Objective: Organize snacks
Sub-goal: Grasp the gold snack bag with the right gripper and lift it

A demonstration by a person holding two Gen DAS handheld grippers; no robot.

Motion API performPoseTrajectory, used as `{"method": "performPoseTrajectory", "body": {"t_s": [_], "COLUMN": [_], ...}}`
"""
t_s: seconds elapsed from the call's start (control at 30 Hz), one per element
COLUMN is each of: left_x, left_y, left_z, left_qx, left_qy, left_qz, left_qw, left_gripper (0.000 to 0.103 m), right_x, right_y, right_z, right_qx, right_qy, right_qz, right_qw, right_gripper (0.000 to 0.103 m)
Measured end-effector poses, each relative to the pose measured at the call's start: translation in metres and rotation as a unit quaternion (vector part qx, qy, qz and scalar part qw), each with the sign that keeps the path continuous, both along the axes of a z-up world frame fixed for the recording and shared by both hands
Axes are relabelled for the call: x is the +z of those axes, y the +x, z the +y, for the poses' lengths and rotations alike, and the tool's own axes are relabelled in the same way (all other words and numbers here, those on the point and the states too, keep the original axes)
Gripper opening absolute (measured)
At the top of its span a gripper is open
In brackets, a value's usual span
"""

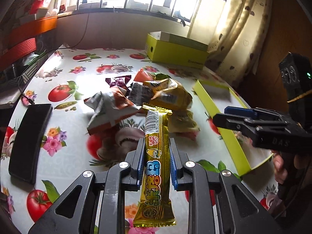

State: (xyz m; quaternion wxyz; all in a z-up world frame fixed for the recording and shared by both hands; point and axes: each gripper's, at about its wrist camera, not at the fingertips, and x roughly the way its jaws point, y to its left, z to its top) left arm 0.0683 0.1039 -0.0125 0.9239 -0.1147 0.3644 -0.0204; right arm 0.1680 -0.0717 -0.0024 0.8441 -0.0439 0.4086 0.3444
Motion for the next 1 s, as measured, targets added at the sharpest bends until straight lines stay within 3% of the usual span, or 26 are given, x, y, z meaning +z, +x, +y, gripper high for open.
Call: {"method": "performPoseTrajectory", "body": {"t_s": [0.23,0.47,0.73,0.93,1.0], "left_x": [0.004,0.008,0.007,0.004,0.003], "left_y": [0.005,0.004,0.008,0.01,0.011], "left_z": [0.012,0.019,0.025,0.026,0.027], "left_qx": [0.016,0.021,0.018,0.014,0.013], "left_qy": [-0.002,-0.008,-0.015,-0.02,-0.022], "left_qz": [-0.01,-0.02,-0.023,-0.02,-0.02], "left_qw": [0.9998,0.9995,0.9995,0.9995,0.9995], "left_gripper": [0.023,0.023,0.023,0.023,0.023], "right_x": [0.005,-0.009,-0.034,-0.043,-0.042], "right_y": [0.043,0.086,0.117,0.121,0.119], "right_z": [0.009,0.025,0.045,0.053,0.052], "right_qx": [-0.042,-0.063,-0.062,-0.052,-0.049], "right_qy": [0.035,0.053,0.033,0.015,0.017], "right_qz": [0.038,0.105,0.162,0.177,0.175], "right_qw": [0.998,0.991,0.984,0.983,0.983], "right_gripper": [0.059,0.059,0.059,0.059,0.053]}}
